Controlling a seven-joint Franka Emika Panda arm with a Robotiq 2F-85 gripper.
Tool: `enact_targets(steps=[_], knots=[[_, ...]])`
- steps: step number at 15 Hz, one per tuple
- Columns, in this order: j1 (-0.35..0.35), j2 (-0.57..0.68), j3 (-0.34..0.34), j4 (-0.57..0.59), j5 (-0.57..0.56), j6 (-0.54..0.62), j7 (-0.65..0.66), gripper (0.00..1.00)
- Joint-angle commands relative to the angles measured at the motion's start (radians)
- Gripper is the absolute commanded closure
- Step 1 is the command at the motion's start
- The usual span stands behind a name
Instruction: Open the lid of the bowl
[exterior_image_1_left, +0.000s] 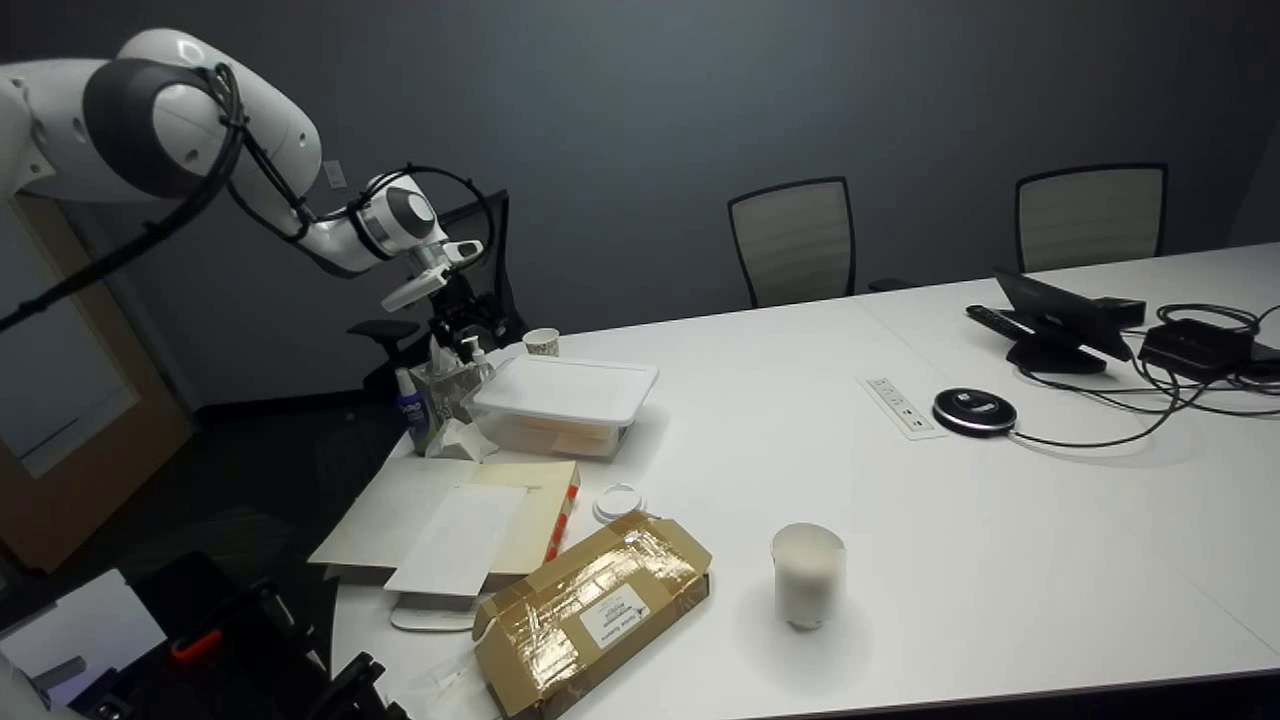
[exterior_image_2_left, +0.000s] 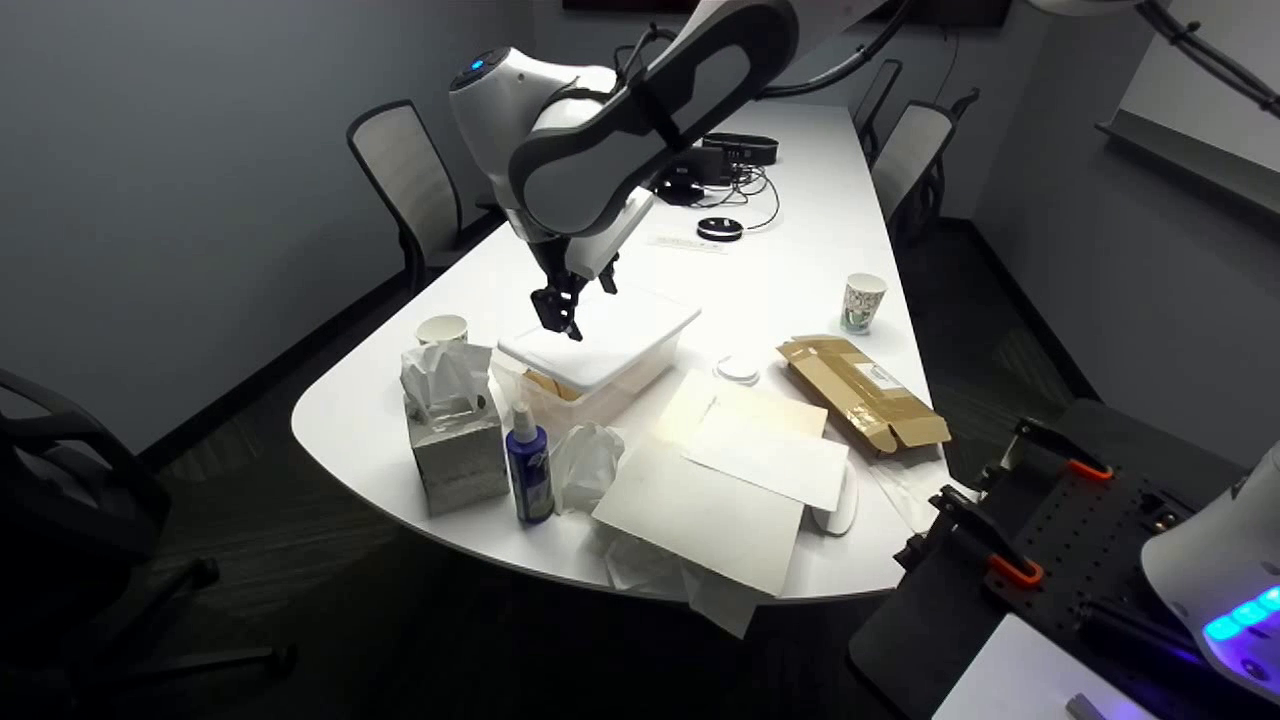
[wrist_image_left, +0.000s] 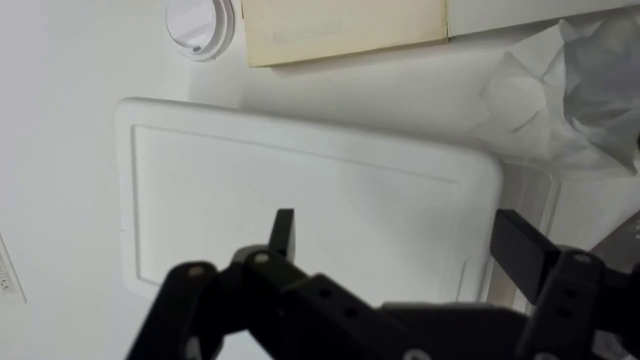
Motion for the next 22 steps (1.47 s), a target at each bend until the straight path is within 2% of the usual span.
enact_targets(steps=[1,12,22], knots=[[0.028,0.100,-0.013,0.151,0.050,-0.013,-0.084,0.00],[0.106,0.289,-0.040,0.418,0.081,-0.182,-0.187,0.00],[0.118,0.433,-0.094,0.609,0.077,-0.282,-0.194,0.00]])
